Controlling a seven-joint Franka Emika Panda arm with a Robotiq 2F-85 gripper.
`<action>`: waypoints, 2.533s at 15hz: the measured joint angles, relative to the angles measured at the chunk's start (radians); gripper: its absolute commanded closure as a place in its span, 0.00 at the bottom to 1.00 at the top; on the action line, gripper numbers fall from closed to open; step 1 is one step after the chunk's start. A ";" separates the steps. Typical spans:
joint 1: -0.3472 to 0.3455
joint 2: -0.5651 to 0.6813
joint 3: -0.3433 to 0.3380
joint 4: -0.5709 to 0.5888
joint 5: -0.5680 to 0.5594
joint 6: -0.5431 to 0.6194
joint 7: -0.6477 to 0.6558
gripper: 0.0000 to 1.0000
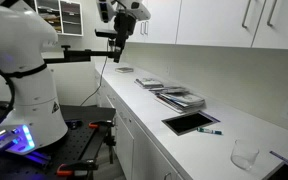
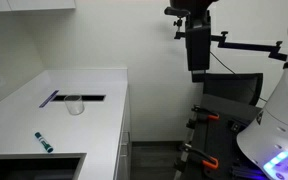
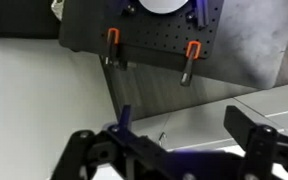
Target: Put the marker in the glass cup
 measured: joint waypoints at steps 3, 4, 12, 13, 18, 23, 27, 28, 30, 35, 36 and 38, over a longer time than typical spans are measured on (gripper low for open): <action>0.000 0.000 0.000 0.000 0.000 0.000 0.000 0.00; 0.000 0.000 0.000 0.000 0.000 0.000 0.000 0.00; -0.057 0.070 -0.009 0.021 -0.002 0.125 0.148 0.00; -0.084 0.111 -0.011 0.033 -0.002 0.188 0.181 0.00; -0.165 0.408 -0.030 0.157 -0.005 0.453 0.293 0.00; -0.143 0.724 -0.051 0.333 -0.086 0.620 0.446 0.00; -0.050 0.993 -0.149 0.515 -0.140 0.697 0.508 0.00; -0.020 1.059 -0.183 0.576 -0.149 0.695 0.510 0.00; 0.034 1.175 -0.241 0.698 -0.151 0.670 0.510 0.00; 0.067 1.234 -0.267 0.789 -0.150 0.609 0.510 0.00; 0.067 1.234 -0.268 0.789 -0.150 0.608 0.510 0.00; 0.069 1.238 -0.272 0.789 -0.141 0.618 0.499 0.00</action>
